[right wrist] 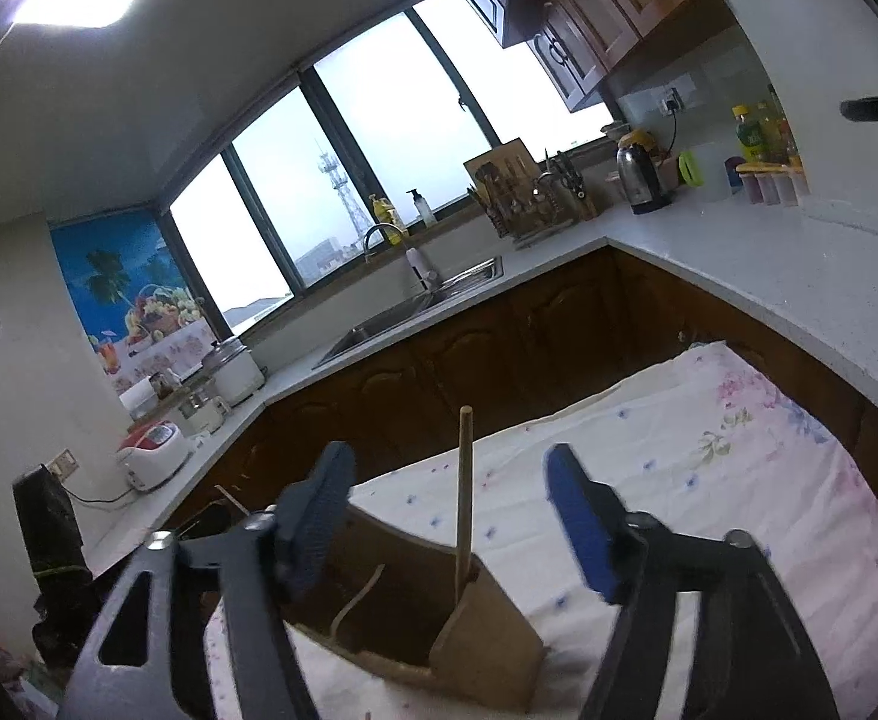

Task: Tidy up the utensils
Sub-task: 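Lower both sticks into the wooden holder and open both tools, then withdraw both tools from the holder back toward the utensils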

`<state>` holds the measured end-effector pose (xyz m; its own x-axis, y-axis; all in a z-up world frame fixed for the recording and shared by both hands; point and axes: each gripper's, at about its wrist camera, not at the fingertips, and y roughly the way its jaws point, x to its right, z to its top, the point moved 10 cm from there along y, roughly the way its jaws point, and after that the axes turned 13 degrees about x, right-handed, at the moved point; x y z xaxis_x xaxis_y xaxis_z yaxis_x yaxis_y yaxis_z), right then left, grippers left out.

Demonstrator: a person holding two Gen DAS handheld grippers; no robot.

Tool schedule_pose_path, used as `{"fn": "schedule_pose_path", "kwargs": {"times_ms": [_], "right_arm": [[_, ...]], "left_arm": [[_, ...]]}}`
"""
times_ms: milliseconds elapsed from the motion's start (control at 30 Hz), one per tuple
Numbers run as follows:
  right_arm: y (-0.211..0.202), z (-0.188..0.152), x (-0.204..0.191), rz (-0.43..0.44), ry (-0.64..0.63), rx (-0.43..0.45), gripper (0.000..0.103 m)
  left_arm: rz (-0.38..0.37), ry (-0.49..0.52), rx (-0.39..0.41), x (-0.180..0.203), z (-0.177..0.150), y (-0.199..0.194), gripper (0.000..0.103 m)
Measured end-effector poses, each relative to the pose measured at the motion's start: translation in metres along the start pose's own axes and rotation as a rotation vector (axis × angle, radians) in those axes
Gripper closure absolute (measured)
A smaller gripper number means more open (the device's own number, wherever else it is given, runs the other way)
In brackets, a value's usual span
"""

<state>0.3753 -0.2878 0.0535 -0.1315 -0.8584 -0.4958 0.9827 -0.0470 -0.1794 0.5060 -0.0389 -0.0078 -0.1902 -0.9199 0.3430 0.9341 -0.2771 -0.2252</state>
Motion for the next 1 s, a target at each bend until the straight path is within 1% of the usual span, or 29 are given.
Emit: {"fn": "schedule_pose_path", "kwargs": {"times_ms": [33,67,133,367,533,667,800,1000], "right_arm": [[-0.006,0.001,0.001,0.003,0.003,0.005,0.020],[-0.012,0.002,0.001,0.004,0.003,0.010,0.018],[-0.026,0.001,0.001,0.003,0.001,0.016,0.017],[-0.075,-0.005,0.009,-0.018,0.010,0.006,0.017],[-0.109,-0.017,0.015,-0.052,-0.023,-0.022,0.017],[-0.130,-0.026,0.022,-0.083,-0.043,-0.047,0.017],[-0.148,-0.039,0.028,-0.116,-0.069,-0.067,0.017],[-0.159,-0.068,0.029,-0.138,-0.133,-0.123,0.017]], "left_arm": [[0.003,-0.002,0.003,-0.002,0.000,-0.007,0.028],[0.004,-0.004,0.006,-0.003,0.000,-0.012,0.027],[0.022,-0.002,0.006,-0.007,-0.002,-0.030,0.024],[0.059,-0.012,-0.047,-0.015,-0.019,-0.087,0.024],[0.081,-0.034,-0.091,-0.017,-0.031,-0.127,0.024],[0.087,-0.049,-0.118,-0.014,-0.033,-0.149,0.024],[0.092,-0.052,-0.147,-0.010,-0.042,-0.170,0.024],[0.108,-0.040,-0.207,-0.003,-0.059,-0.179,0.024]]}}
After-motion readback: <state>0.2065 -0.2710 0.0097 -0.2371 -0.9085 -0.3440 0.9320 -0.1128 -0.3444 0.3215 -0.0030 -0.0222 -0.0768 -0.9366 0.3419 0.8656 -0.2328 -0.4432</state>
